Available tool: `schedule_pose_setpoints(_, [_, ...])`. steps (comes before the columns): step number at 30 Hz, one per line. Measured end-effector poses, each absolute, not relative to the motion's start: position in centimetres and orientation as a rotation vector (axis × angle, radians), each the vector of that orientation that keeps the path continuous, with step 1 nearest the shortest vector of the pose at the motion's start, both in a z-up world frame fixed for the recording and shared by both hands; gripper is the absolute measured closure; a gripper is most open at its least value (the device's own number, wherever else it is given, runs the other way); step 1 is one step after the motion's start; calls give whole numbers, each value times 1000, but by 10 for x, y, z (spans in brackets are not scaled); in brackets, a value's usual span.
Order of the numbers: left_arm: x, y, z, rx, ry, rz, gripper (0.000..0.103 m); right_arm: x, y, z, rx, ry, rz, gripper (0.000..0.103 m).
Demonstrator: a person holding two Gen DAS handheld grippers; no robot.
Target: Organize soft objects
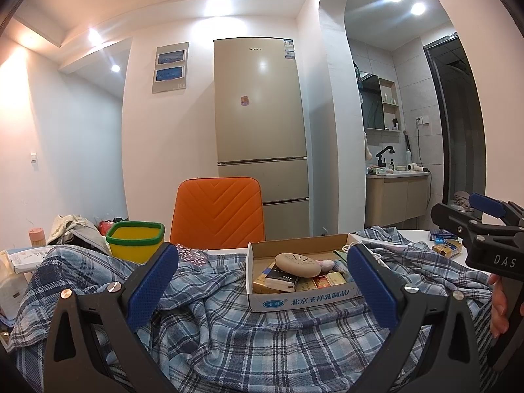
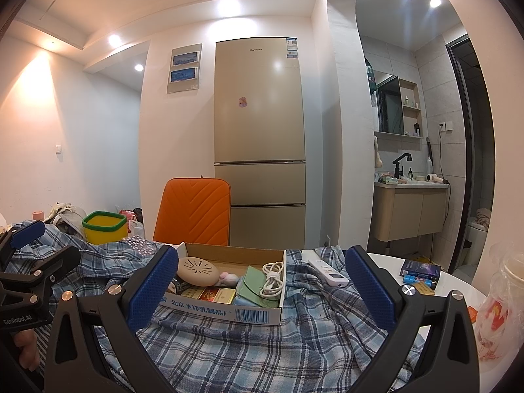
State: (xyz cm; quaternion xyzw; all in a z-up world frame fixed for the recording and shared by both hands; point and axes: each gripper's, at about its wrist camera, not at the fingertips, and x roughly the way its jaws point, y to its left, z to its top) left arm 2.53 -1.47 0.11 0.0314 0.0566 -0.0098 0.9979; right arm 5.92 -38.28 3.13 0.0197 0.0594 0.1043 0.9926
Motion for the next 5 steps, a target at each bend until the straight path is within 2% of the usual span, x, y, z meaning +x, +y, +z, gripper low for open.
schedule_pose_setpoints(5, [25,-15,1,64,114,-19,0,59,-383,31,40,119,209,0])
